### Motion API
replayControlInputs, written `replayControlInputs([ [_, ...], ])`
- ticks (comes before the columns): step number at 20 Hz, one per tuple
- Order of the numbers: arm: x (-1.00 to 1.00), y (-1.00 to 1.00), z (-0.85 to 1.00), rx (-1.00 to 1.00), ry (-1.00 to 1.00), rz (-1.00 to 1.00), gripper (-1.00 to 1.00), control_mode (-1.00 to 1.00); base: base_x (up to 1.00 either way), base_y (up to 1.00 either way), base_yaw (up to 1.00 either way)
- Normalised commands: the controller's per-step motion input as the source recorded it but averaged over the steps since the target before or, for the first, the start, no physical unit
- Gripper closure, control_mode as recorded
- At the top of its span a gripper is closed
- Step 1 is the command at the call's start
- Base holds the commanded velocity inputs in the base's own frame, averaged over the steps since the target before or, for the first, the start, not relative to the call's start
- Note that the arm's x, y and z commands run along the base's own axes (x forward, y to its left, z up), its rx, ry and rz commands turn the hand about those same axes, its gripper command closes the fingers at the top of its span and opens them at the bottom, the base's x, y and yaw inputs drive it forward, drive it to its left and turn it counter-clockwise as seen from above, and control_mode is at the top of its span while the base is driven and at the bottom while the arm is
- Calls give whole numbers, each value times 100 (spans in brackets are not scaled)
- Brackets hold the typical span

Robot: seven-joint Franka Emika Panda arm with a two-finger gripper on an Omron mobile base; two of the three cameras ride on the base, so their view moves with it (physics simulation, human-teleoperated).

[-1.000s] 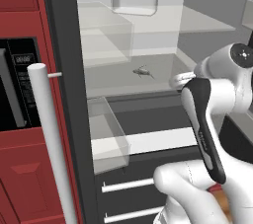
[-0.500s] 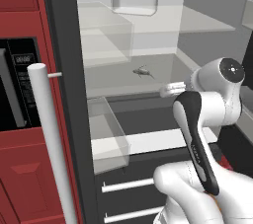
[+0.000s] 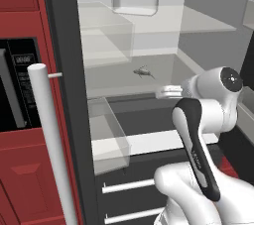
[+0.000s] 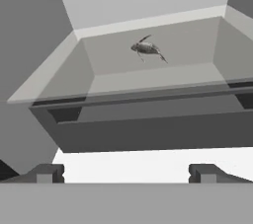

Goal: Take the fish out of the fridge, briefly rinse it in the sink, and place it on the tray next to the sink.

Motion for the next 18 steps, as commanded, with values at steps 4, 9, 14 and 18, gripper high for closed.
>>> replayControlInputs([
  [4, 37, 4, 0, 0, 0, -2, -100, -100, 0, 0, 0],
  [9, 19, 0, 0, 0, 0, -1, -100, -100, 0, 0, 0],
  [14, 32, 0, 0, 0, 1, 0, -100, -100, 0, 0, 0],
  [18, 51, 0, 0, 0, 0, 0, -100, -100, 0, 0, 0],
])
